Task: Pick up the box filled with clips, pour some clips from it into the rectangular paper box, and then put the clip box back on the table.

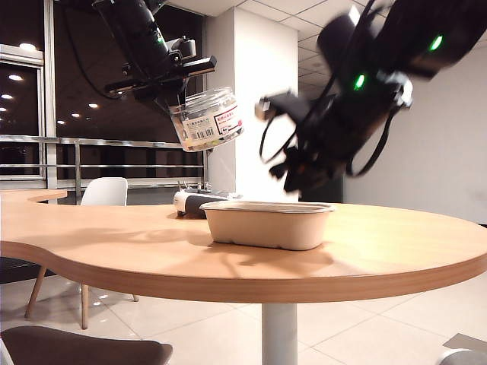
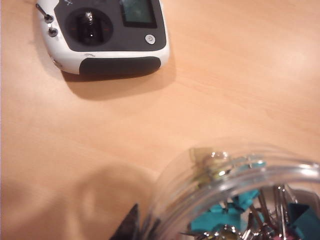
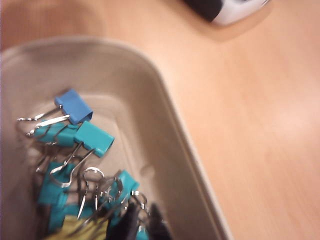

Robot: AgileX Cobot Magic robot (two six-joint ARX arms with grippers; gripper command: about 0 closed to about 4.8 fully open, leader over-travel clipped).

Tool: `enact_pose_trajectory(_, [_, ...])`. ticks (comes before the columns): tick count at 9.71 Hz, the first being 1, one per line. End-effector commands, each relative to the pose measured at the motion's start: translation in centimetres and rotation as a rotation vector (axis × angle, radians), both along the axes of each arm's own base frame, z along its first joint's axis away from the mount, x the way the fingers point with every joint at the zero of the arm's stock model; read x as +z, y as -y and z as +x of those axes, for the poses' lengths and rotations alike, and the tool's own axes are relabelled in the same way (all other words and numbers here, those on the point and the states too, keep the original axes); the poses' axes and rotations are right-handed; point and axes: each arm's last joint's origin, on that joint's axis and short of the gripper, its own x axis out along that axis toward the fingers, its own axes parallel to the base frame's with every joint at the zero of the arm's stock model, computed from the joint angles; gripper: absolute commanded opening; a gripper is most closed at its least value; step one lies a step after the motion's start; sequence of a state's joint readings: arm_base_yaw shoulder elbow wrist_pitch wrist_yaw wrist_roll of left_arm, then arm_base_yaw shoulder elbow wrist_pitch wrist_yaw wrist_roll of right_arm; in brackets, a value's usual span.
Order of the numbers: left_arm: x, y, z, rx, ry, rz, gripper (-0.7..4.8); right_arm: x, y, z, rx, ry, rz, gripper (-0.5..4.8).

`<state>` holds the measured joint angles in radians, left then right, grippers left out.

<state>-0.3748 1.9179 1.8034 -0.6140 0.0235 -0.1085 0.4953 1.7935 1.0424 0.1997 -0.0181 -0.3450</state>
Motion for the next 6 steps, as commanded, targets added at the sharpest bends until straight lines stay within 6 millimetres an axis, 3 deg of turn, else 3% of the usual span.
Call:
enact_pose_trajectory(1, [0.5,0.0,0.0,-0.002,0.022,-0.017,-0.05,1.7,-0.5,1.1,-0.043,0.067,0.012,2.36])
enact_pose_trajectory(2, [0.5,0.0,0.0,-0.003,0.022,-0.017,-0.05,2.3,-0.5,1.3,-0.076,0.091,0.005,1.95])
enact_pose_trajectory(4, [0.5,0.0,0.0,-0.003,0.022,-0.016,-0.05,3.9,-0.3,1.5,-0.160,0.149,-0.014,0.56])
enact_pose_trajectory(5, [0.5,0.0,0.0,-0.006,0.027,-0.010,-0.05,6.0,0.2,1.0,-0.187,0.192,0.002,-0.01])
enact_pose_trajectory(6, [0.5,0.1,0.0,-0.006,0.032,-0.010,-0.05,6.8,0.5,0.8,-0.186,0.199,0.012,-0.01])
